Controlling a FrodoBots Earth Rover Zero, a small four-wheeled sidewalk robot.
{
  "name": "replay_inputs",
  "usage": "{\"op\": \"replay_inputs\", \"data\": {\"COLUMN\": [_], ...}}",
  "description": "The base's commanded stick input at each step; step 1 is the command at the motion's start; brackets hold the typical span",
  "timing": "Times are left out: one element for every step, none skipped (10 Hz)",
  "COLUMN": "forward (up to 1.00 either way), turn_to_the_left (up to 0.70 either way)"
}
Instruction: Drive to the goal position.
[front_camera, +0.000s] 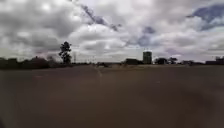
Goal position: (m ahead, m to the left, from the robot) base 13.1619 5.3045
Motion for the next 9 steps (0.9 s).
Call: {"op": "replay_inputs", "data": {"forward": [0.85, 0.85, 0.85, 0.85, 0.85, 0.85, 0.85, 0.85, 0.85], "turn_to_the_left": [0.0, 0.0, 0.0, 0.0, 0.0, 0.0, 0.0, 0.0, 0.0]}}
